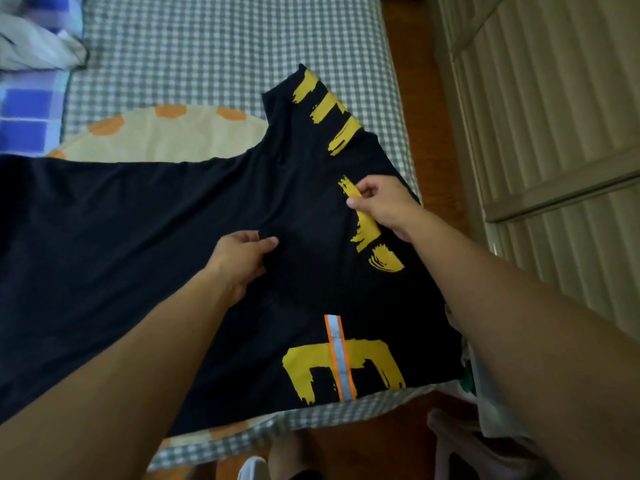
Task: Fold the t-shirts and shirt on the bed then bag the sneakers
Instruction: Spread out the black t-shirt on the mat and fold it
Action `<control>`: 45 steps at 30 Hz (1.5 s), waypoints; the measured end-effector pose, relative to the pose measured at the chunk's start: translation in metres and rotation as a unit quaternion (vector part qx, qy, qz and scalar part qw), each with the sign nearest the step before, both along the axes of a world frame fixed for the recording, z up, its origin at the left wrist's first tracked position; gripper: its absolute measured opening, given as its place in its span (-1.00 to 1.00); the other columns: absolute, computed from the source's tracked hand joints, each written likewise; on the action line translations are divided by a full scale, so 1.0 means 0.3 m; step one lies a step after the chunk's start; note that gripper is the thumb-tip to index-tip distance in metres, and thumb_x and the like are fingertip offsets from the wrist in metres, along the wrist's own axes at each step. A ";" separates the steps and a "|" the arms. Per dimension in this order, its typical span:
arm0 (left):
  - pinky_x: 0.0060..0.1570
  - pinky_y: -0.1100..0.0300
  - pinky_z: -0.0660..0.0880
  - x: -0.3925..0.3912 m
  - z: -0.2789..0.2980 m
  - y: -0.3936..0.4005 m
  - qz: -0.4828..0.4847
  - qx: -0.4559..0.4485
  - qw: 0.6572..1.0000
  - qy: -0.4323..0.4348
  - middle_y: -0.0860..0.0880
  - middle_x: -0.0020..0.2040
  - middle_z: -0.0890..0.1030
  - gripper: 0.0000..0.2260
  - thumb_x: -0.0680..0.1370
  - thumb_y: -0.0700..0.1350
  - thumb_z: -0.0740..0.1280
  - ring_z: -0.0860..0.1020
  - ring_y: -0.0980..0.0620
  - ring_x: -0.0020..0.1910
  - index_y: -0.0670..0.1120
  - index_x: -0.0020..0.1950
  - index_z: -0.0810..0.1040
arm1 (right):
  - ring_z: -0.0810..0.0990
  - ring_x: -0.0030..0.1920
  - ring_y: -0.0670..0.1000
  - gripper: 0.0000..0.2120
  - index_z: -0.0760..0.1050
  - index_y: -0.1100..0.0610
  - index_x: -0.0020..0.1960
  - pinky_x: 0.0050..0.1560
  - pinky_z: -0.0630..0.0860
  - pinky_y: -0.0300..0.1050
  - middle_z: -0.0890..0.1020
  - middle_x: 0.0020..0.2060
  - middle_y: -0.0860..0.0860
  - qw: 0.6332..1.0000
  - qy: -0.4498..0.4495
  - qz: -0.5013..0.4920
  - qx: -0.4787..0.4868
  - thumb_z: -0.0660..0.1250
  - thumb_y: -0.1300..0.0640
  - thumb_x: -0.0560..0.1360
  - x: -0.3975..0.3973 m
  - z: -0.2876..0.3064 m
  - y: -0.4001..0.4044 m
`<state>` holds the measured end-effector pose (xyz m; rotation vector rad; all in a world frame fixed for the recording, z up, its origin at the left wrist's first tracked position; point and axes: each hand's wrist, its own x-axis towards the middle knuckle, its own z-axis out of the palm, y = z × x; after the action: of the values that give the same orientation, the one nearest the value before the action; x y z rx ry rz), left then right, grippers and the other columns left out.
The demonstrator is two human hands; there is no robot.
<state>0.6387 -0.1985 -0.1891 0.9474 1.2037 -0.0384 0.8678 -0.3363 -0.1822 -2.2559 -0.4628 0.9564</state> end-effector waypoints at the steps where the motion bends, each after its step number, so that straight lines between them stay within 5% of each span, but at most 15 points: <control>1: -0.18 0.20 0.62 -0.006 0.000 0.001 0.010 0.022 1.000 -0.006 -0.11 0.05 0.71 -0.85 0.60 -0.20 0.41 0.71 0.00 -0.04 -0.15 0.17 0.60 | 0.65 -0.09 0.02 -0.88 0.62 0.08 0.00 -0.04 0.60 -0.07 0.67 -0.08 0.04 1.000 0.000 -0.008 0.024 0.51 0.13 0.49 -0.008 0.027 -0.014; 6: -0.01 0.29 0.57 -0.171 0.149 -0.068 -0.073 0.162 0.976 -0.124 0.07 -0.14 0.69 -0.87 0.60 -0.25 0.39 0.63 0.16 -0.11 -0.02 0.04 0.65 | 0.58 -0.16 -0.12 -0.78 0.57 0.02 -0.12 -0.04 0.52 -0.28 0.64 -0.17 -0.02 0.993 0.021 0.023 0.113 0.53 0.30 0.44 -0.139 0.255 -0.224; 8: 0.17 0.32 0.48 -0.290 0.199 -0.112 -0.190 0.187 0.949 -0.167 0.15 0.07 0.69 -0.82 0.54 -0.21 0.45 0.61 0.23 0.10 0.08 -0.02 0.69 | 0.59 -0.08 -0.15 -0.67 0.54 -0.08 -0.16 0.05 0.46 -0.34 0.65 -0.11 -0.06 0.993 -0.001 0.094 0.076 0.54 0.33 0.39 -0.240 0.313 -0.360; 12: 0.42 0.40 0.16 -0.447 0.117 -0.168 -0.459 0.283 0.833 -0.124 0.29 0.43 0.35 -0.58 0.52 -0.25 0.49 0.21 0.32 0.45 0.28 0.15 0.64 | 0.38 0.20 -0.18 -0.47 0.46 -0.20 -0.24 0.23 0.30 -0.19 0.56 0.06 -0.25 0.968 -0.061 0.240 -0.046 0.44 0.47 0.34 -0.430 0.225 -0.613; 14: 0.47 0.20 0.25 -0.459 0.047 -0.172 -0.483 0.389 0.779 -0.091 0.14 0.44 0.37 -0.45 0.49 -0.39 0.42 0.26 0.14 0.45 0.18 0.31 0.59 | 0.31 0.23 -0.17 -0.59 0.53 -0.10 -0.21 0.28 0.36 -0.03 0.50 0.10 -0.21 0.953 -0.080 0.281 -0.084 0.39 0.44 0.44 -0.480 0.157 -0.683; 17: 0.28 -0.14 0.46 -0.425 -0.026 -0.152 -0.469 0.492 0.733 -0.027 -0.07 0.35 0.47 -0.43 0.44 -0.34 0.46 0.42 -0.15 0.31 -0.01 0.42 0.53 | 0.45 0.17 -0.10 -0.71 0.58 0.01 -0.06 0.19 0.47 -0.04 0.48 0.09 -0.15 0.973 -0.145 0.157 -0.083 0.31 0.40 0.54 -0.482 0.089 -0.675; 21: 0.05 -0.08 0.45 -0.332 -0.049 -0.126 -0.465 0.539 0.702 0.003 -0.03 0.20 0.58 -0.58 0.51 -0.15 0.48 0.49 -0.15 0.16 -0.02 0.37 0.57 | 0.55 -0.03 -0.09 -0.70 0.44 0.05 0.36 0.04 0.47 -0.09 0.55 -0.06 -0.14 0.985 -0.097 -0.107 -0.095 0.30 0.07 0.64 -0.407 0.075 -0.514; 25: 0.01 -0.02 0.33 -0.276 -0.075 -0.117 -0.471 0.544 0.694 0.018 0.02 0.01 0.62 -0.84 0.56 -0.10 0.42 0.49 -0.12 0.05 -0.01 0.13 0.69 | 0.55 -0.09 -0.08 -0.64 0.43 0.05 0.41 0.05 0.46 -0.07 0.57 -0.19 -0.10 0.984 -0.103 -0.120 -0.078 0.33 0.11 0.62 -0.365 0.063 -0.431; 27: 0.05 -0.05 0.32 -0.268 -0.079 -0.116 -0.443 0.521 0.727 0.063 0.01 0.01 0.62 -0.87 0.59 -0.06 0.39 0.47 -0.13 0.08 0.00 0.08 0.69 | 0.55 -0.13 -0.10 -0.75 0.51 0.00 0.26 0.09 0.54 0.02 0.56 -0.22 -0.09 0.979 -0.134 -0.139 -0.068 0.33 0.19 0.61 -0.351 0.051 -0.432; 30: 0.20 -0.09 0.31 -0.252 -0.068 -0.137 -0.408 0.472 0.771 0.129 -0.03 0.12 0.58 -0.84 0.61 -0.02 0.34 0.42 -0.13 0.19 0.03 0.12 0.68 | 0.56 -0.14 -0.13 -0.84 0.50 -0.04 0.12 0.12 0.57 0.07 0.57 -0.21 -0.09 0.972 -0.140 -0.185 -0.043 0.34 0.18 0.60 -0.334 0.029 -0.446; 34: 0.22 -0.15 0.35 -0.244 -0.020 -0.203 -0.350 0.522 0.770 0.106 -0.13 0.23 0.47 -0.66 0.53 -0.17 0.33 0.40 -0.19 0.22 -0.07 0.32 0.55 | 0.54 0.03 -0.04 -0.75 0.48 0.04 0.28 0.17 0.56 0.06 0.54 0.06 -0.04 0.970 -0.166 -0.169 -0.051 0.32 0.06 0.62 -0.363 0.005 -0.452; 38: 0.38 -0.19 0.34 -0.275 -0.003 -0.333 -0.470 0.619 0.625 -0.072 -0.18 0.47 0.42 -0.54 0.58 -0.05 0.26 0.35 -0.24 0.47 -0.12 0.48 0.45 | 0.40 0.34 0.11 -0.66 0.46 0.16 0.37 0.34 0.41 0.09 0.44 0.33 0.13 0.902 -0.427 0.048 -0.039 0.28 0.07 0.63 -0.462 0.015 -0.472; 40: 0.54 -0.18 0.16 -0.296 -0.050 -0.386 -0.574 0.589 0.567 -0.047 -0.18 0.63 0.17 -0.45 0.66 0.11 0.14 0.09 -0.22 0.62 -0.03 0.63 0.21 | 0.20 0.55 0.18 -0.52 0.32 0.15 0.53 0.52 0.20 0.16 0.29 0.53 0.17 0.876 -0.411 0.242 -0.077 0.18 -0.03 0.68 -0.505 -0.027 -0.502; 42: 0.57 -0.21 0.04 -0.320 -0.113 -0.390 -0.611 0.554 0.565 0.033 -0.19 0.66 -0.09 -0.42 0.68 0.26 -0.03 -0.13 -0.22 0.64 0.11 0.67 -0.03 | -0.06 0.63 0.16 -0.39 0.08 0.07 0.64 0.56 0.09 0.23 0.05 0.63 0.12 0.849 -0.359 0.347 -0.171 -0.01 -0.21 0.69 -0.496 -0.080 -0.537; 45: 0.58 -0.22 -0.08 -0.341 -0.134 -0.356 -0.616 0.515 0.591 0.083 -0.17 0.64 -0.28 -0.40 0.63 0.36 -0.26 -0.30 -0.20 0.61 0.20 0.64 -0.22 | -0.15 0.63 0.13 -0.33 0.00 0.02 0.65 0.57 0.00 0.26 -0.03 0.65 0.08 0.843 -0.326 0.349 -0.246 -0.10 -0.30 0.65 -0.474 -0.078 -0.540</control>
<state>0.5363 -0.3053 -0.2292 2.7546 0.3633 -0.5996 0.7255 -0.4982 -0.2054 -2.9405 -1.5830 0.6211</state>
